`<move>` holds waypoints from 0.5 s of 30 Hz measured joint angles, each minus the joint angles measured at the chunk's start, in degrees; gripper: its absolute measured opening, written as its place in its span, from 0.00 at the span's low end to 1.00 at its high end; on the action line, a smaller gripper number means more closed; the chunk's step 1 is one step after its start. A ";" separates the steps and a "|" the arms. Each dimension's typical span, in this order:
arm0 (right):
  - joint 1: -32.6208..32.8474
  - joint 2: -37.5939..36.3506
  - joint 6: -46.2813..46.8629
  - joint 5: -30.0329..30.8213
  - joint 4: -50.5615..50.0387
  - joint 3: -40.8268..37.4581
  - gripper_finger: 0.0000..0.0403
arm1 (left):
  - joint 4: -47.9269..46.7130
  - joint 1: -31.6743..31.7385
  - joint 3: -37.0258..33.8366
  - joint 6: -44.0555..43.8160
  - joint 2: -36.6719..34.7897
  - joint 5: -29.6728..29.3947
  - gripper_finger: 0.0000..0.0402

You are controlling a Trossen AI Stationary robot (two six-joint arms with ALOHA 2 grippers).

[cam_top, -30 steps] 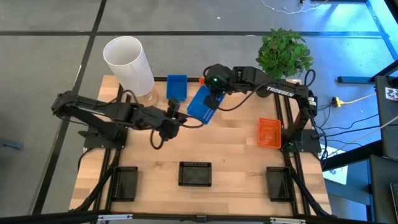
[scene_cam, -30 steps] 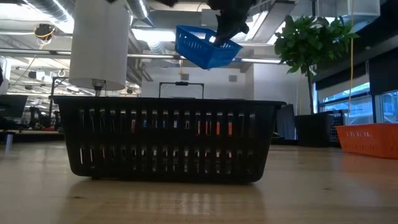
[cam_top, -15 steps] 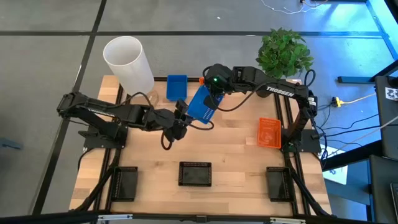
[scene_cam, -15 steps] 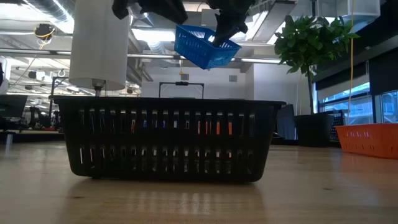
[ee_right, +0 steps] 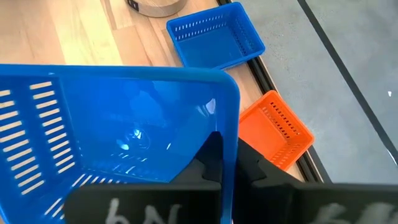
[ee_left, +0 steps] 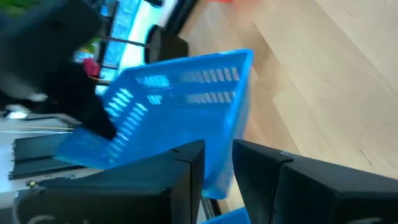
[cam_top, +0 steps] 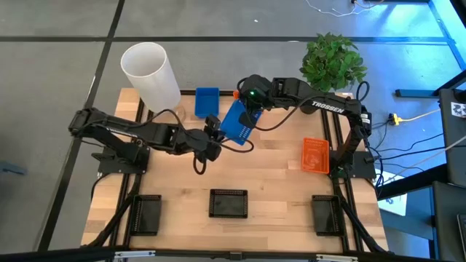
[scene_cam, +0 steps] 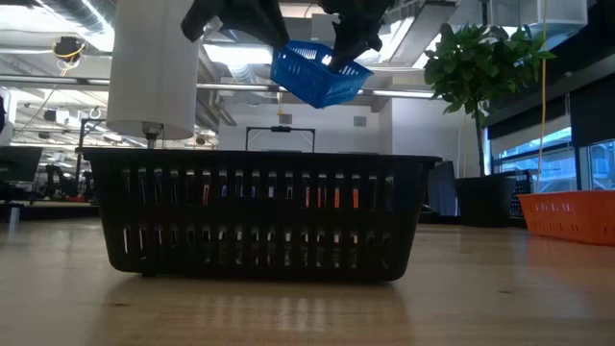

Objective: Stack baskets by color
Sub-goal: Stack the blue basket on top of the blue basket on the table

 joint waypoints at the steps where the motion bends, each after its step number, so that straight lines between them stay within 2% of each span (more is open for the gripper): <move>1: 0.00 0.00 -0.03 0.00 -0.01 0.00 0.00 | -0.56 0.22 -0.02 0.00 0.19 0.02 0.19; 6: 0.00 0.02 -0.20 0.15 -0.03 0.00 0.00 | -0.68 1.63 0.00 0.10 1.80 -0.66 0.19; 15: 0.01 0.07 -1.36 0.33 -0.01 0.02 0.00 | -0.71 2.31 -0.07 3.20 4.03 -5.95 0.19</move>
